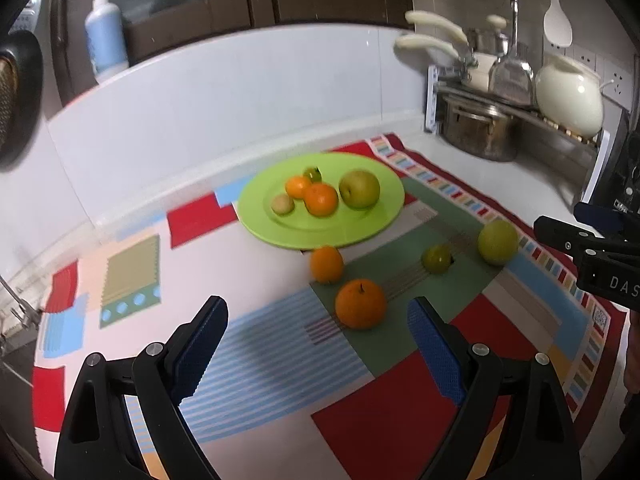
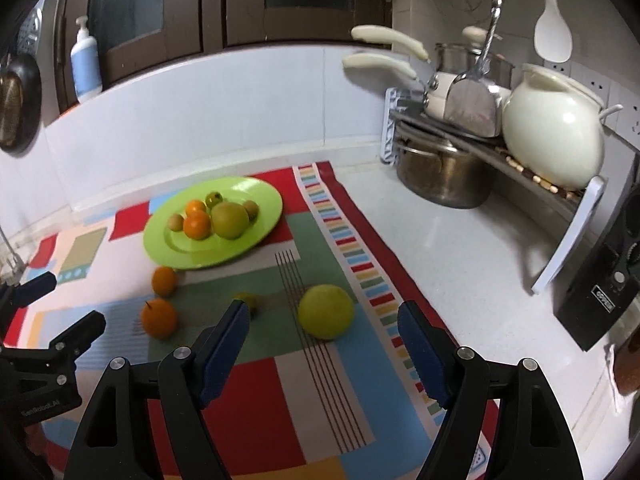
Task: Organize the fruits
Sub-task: 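Withdraw both grippers from the plate toward the remaining fruits, then grasp the stemmed orange with the left gripper while the right grasps the large yellow-green fruit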
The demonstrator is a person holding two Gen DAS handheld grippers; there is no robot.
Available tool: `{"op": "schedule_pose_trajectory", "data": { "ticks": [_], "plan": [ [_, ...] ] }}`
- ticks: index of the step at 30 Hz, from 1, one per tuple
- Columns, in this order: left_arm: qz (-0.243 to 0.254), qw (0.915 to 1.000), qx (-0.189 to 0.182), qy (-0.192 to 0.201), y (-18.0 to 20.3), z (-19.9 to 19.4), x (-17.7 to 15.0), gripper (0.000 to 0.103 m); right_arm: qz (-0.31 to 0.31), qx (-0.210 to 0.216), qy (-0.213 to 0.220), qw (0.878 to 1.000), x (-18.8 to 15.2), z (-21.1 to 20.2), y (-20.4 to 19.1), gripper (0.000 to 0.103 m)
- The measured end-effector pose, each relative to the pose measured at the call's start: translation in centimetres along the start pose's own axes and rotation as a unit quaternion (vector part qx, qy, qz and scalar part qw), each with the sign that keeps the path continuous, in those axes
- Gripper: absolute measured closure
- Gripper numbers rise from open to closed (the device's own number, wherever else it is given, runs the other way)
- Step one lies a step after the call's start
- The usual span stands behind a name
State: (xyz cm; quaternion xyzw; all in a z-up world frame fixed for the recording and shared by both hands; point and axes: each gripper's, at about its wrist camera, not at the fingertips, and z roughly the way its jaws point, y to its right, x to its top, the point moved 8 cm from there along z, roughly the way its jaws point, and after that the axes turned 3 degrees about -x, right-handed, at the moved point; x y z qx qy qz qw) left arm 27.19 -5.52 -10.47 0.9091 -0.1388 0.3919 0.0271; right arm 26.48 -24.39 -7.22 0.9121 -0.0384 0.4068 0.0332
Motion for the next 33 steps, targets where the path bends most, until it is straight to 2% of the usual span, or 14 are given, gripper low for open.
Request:
{"op": "schedule_pose_trajectory", "data": {
  "ticks": [9,14,23,28,33],
  "plan": [
    [-0.009,0.9989,-0.014,-0.043,1.1,4.4,-1.5,0.012,-0.01,0.02,-0.039,0.999,-1.5,4.3,0.1,0.027],
    [-0.02,0.9979,-0.021,-0.058,1.4,6.3,-1.5,0.015,-0.006,0.034,-0.064,0.997,-2.3,6.6,0.2,0.032],
    [-0.039,0.9956,-0.038,-0.076,2.0,8.0,-1.3,0.04,0.012,0.066,-0.084,0.994,-2.1,9.1,0.2,0.048],
    [-0.033,0.9947,-0.044,-0.087,2.3,8.5,-1.7,0.058,0.009,0.066,-0.09,0.994,-2.2,9.6,0.2,0.051],
    [-0.029,0.9945,-0.051,-0.087,2.5,8.6,-1.7,0.062,0.006,0.065,-0.09,0.994,-2.2,9.7,0.2,0.052]
  ]
}}
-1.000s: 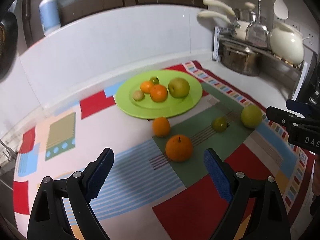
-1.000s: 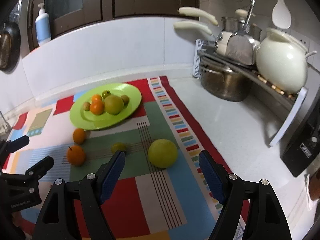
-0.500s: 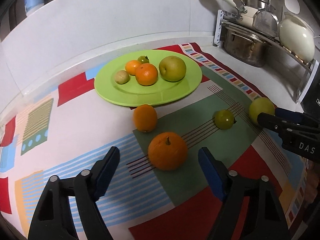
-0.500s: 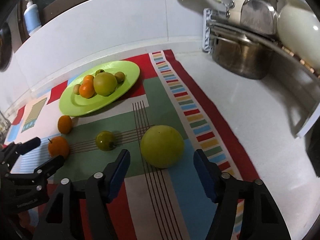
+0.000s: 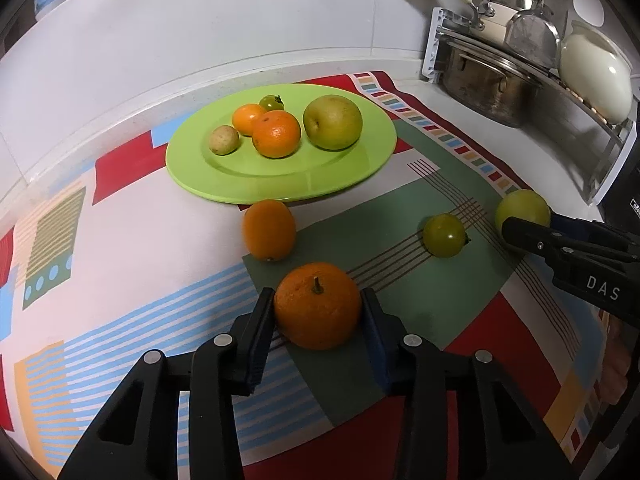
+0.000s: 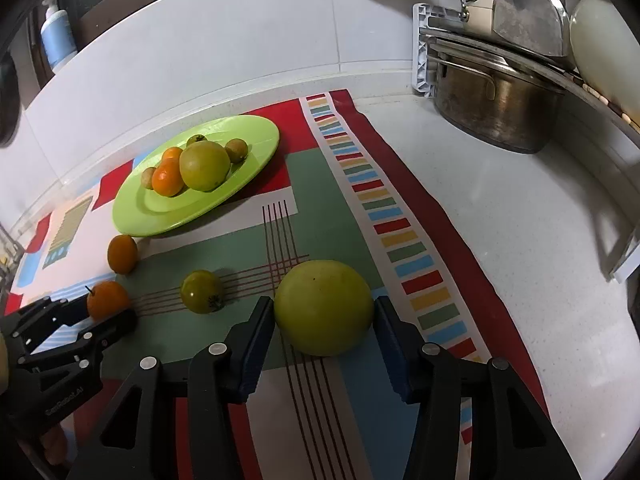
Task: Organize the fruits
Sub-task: 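Grasp the stemmed orange with the left gripper while the right grasps the large yellow-green fruit, then carry the orange and yellow-green fruit up over the green plate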
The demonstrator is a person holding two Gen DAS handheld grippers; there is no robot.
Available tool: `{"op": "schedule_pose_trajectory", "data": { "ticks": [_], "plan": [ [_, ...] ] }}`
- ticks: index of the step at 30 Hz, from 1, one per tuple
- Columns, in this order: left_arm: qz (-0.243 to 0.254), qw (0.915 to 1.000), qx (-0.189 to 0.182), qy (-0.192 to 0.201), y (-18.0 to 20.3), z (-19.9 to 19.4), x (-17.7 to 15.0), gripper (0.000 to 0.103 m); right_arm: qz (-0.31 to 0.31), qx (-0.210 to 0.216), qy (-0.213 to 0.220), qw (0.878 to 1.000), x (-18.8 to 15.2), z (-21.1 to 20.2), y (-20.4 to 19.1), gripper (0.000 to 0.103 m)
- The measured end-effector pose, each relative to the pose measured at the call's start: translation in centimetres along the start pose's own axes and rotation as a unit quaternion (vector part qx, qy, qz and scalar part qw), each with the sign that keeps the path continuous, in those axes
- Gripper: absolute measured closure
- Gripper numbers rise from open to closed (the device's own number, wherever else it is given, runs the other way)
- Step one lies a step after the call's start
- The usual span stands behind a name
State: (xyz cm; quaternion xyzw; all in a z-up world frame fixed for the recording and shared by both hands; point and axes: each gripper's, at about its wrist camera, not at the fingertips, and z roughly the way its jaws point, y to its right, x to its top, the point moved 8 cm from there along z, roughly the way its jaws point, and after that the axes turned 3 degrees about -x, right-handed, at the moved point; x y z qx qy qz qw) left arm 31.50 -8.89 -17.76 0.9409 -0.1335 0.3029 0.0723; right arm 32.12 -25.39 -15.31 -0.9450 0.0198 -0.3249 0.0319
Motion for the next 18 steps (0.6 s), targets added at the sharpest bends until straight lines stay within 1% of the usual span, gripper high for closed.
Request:
{"op": "schedule_pose_trajectory", "data": {
  "ticks": [8,16,18],
  "plan": [
    [0.006,0.9998,0.004,0.02,-0.4,-1.7,0.5,0.062,0.0,0.009,0.004,1.0,0.0,-1.1,-0.9,0.052],
    [0.03,0.9983,0.009,0.049,-0.7,-4.8,0.7,0.062,-0.014,0.024,0.031,0.999,0.6,-4.3,-3.3,0.052],
    [0.032,0.998,0.005,0.055,-0.8,-5.6,0.8,0.062,-0.016,0.028,0.037,0.999,0.7,-5.0,-3.9,0.052]
  ]
}}
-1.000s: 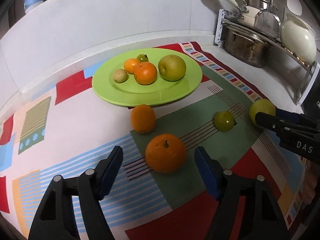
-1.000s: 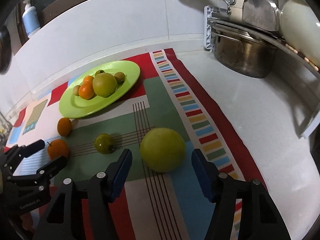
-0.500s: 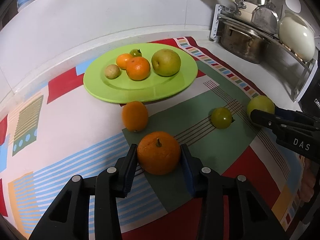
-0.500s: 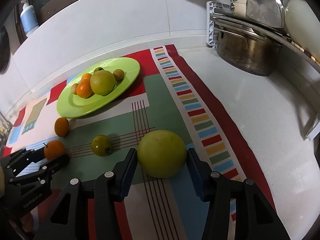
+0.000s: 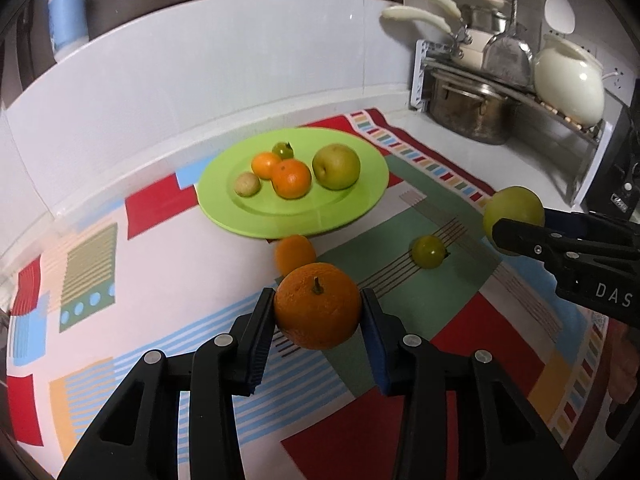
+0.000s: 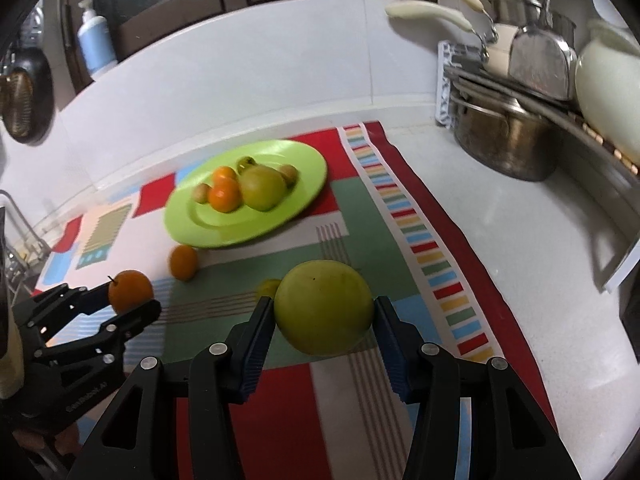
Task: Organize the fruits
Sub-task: 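Carry the orange and yellow-green fruit up over the green plate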
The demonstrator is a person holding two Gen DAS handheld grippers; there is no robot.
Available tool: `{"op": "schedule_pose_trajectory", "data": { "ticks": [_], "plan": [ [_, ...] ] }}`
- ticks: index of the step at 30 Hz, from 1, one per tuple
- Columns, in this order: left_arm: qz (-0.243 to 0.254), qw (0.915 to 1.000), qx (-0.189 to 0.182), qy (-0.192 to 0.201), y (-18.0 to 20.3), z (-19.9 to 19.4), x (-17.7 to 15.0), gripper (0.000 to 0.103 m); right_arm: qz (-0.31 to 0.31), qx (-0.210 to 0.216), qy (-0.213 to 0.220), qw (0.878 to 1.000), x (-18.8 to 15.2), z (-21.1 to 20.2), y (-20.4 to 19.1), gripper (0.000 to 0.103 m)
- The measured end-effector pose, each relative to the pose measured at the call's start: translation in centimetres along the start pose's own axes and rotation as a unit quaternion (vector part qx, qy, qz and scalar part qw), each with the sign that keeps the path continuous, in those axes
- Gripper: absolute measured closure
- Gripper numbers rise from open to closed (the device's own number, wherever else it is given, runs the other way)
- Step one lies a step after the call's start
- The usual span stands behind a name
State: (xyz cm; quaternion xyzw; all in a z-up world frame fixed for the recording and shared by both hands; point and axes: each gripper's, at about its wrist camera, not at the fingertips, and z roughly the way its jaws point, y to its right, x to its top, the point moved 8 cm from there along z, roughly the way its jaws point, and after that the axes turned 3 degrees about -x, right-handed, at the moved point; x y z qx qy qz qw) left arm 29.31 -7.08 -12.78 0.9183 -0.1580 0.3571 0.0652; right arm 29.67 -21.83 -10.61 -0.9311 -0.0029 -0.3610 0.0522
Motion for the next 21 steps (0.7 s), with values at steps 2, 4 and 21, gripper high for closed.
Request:
{"op": "schedule_pose_trajectory", "data": {
  "ticks": [2,4,21],
  "plan": [
    [-0.002,1.0,-0.004,0.006,-0.2,-0.8,0.3,0.062,-0.002,0.004,0.008,1.0,0.4,-0.8,-0.6,0.052],
    [-0.004,0.9999,-0.005,0.014,-0.5,-1.5,0.8,0.062,-0.006,0.007,0.019,1.0,0.9,-1.7,-1.2,0.052],
    [-0.01,0.9974,-0.015,0.069,-3.3,-5.2,6.6,0.062,-0.024,0.033,0.092,0.995,7.0,-5.3,-5.7,0.052]
  ]
}}
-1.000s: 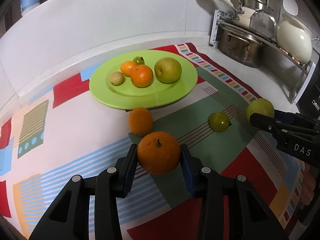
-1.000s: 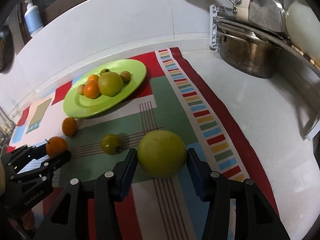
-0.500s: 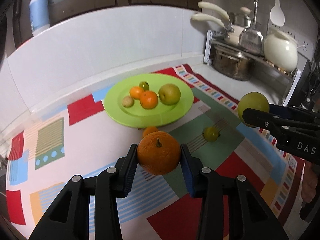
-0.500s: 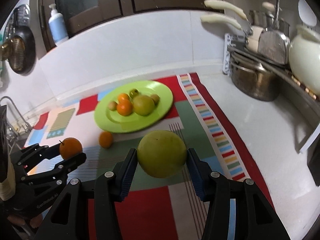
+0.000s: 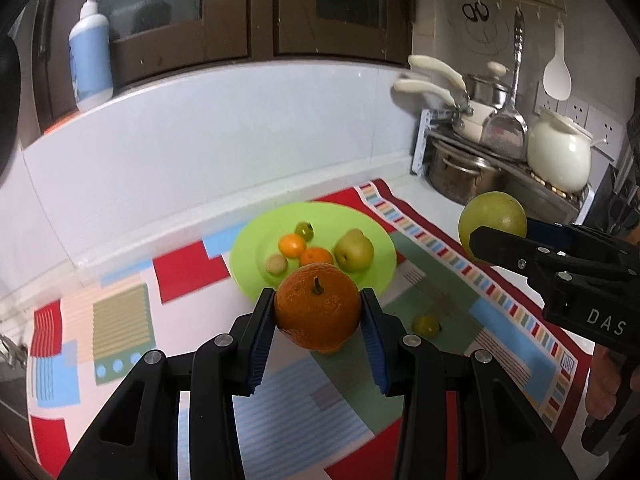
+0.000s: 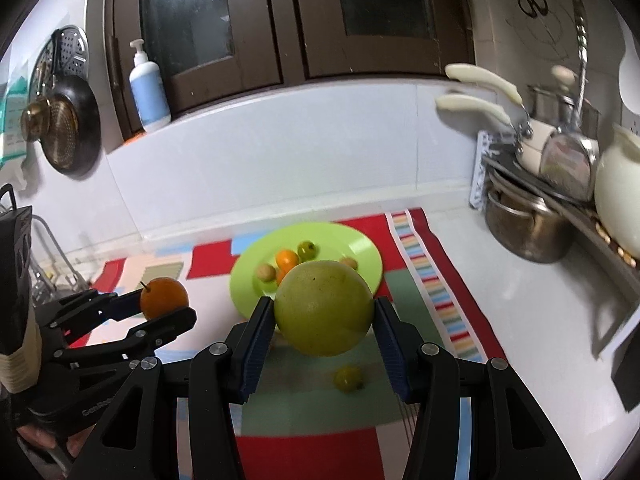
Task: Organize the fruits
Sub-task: 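Carry the orange and yellow-green fruit up over the green plate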
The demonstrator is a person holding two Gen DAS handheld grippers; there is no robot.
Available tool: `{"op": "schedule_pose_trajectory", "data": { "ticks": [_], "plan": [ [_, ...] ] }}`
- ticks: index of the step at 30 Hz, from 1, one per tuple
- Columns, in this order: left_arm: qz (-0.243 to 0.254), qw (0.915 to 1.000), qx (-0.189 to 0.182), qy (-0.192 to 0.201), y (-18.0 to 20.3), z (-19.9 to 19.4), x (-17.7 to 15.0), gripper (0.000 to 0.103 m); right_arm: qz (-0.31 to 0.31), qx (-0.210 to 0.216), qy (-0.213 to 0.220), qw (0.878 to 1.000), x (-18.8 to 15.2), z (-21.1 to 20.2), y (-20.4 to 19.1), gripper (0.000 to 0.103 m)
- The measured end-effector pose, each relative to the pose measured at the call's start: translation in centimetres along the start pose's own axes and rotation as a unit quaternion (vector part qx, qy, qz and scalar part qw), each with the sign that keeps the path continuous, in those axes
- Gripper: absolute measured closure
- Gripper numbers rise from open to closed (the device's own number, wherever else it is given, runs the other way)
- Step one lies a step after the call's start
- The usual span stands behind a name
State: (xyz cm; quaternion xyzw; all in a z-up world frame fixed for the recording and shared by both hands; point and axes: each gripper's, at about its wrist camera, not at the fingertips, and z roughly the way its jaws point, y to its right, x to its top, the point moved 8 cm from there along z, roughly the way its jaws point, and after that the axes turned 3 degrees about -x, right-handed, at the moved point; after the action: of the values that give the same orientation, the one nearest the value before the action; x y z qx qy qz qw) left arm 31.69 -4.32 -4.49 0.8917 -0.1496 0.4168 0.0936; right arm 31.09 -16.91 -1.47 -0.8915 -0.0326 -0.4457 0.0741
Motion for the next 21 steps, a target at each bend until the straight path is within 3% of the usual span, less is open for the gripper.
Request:
{"op": "schedule_pose_trajectory", "data": {
  "ticks": [9,21],
  "plan": [
    [0.007,0.9998,0.01,0.016,-1.7,1.1,3.1,0.062,-0.007,0.008,0.013,1.0,3.2,1.7,-0.8,0.052],
    [0.015,0.9996,0.016,0.015,-3.9,5.8,6.4,0.062,-0.014,0.012,0.009,1.0,6.1,6.5,-0.6,0.052]
  ]
}}
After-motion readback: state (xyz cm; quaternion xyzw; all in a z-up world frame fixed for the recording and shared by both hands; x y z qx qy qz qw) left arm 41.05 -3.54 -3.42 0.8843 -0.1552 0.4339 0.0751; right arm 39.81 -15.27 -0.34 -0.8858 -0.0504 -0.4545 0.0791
